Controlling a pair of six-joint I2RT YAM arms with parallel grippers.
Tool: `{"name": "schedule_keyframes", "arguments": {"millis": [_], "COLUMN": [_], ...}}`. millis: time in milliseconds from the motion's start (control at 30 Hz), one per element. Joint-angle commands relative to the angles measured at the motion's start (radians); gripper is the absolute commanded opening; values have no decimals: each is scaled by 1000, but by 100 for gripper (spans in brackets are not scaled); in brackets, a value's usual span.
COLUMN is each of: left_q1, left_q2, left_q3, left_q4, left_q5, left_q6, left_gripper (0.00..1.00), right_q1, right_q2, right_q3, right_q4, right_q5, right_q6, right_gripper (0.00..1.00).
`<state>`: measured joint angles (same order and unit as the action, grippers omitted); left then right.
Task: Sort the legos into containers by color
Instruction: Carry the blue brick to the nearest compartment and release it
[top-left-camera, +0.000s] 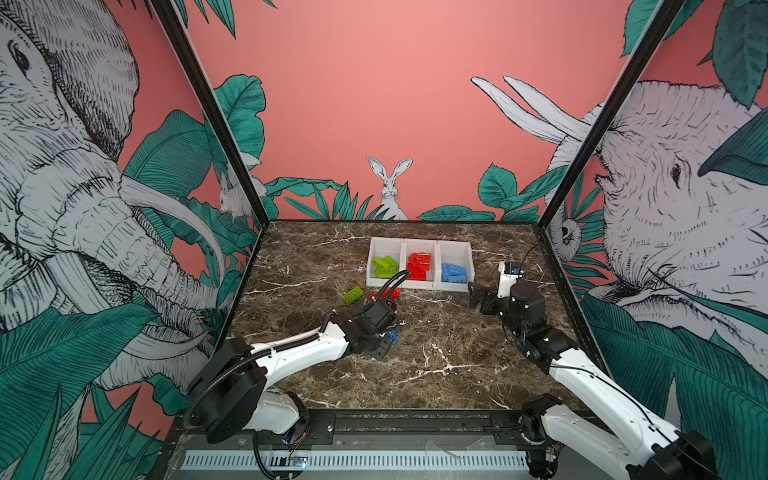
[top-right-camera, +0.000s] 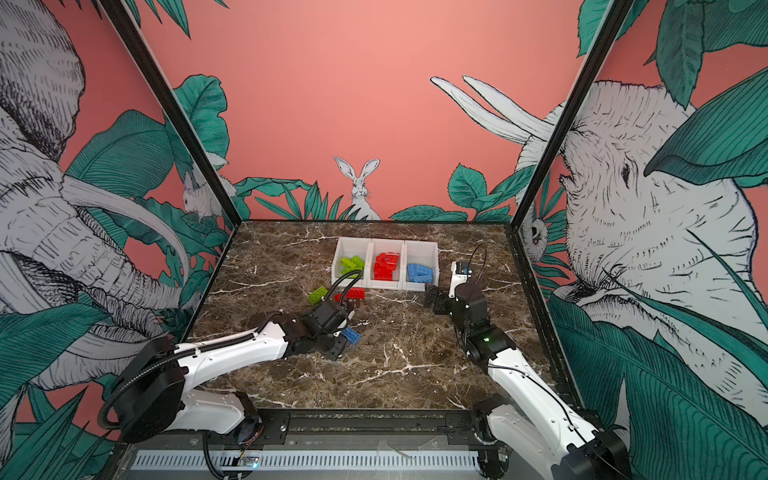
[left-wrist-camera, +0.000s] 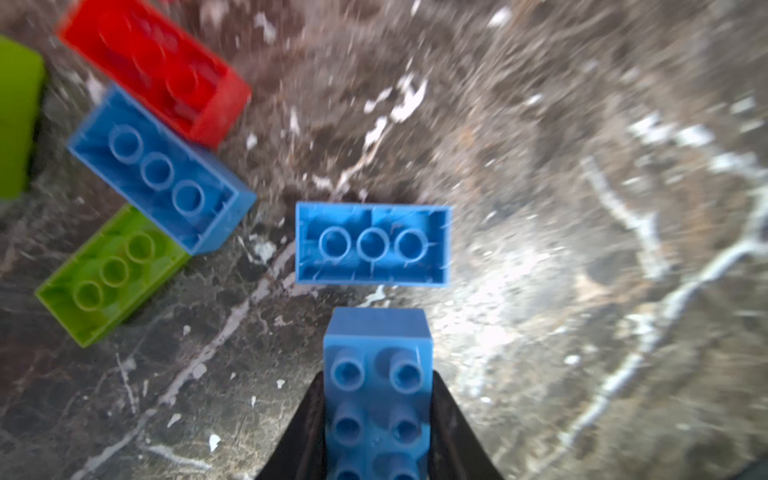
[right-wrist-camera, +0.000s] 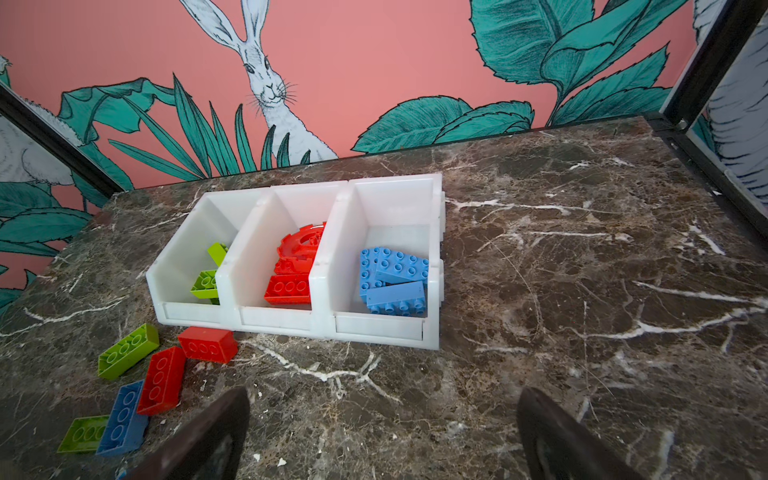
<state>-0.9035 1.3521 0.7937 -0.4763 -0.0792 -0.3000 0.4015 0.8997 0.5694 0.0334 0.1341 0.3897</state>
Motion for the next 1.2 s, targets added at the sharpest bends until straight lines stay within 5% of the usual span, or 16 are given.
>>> {"name": "schedule_keyframes", "arguments": {"millis": [0,200,633,1167], "left_q1": [-11,-11,-11,45], "left_q2": [-28,93,681,971], "left_q3": [87,288,947,1270], "left_q4": [-11,80,184,211], "left_q5": [60,79,109,123], "left_q6": [-13,61,261,279], "left_gripper": [26,26,25,24], "right_q1": [-6,-27,-92,-137], "right_q2": [-46,-123,-143,-56], "right_q3": [-31,-81,-121,-152], "right_q4": [16,4,-3,99], "right_q5": [80,162,151,99], "right_q6": [28,64,71,78], "right_gripper": [98,98,98,98]}}
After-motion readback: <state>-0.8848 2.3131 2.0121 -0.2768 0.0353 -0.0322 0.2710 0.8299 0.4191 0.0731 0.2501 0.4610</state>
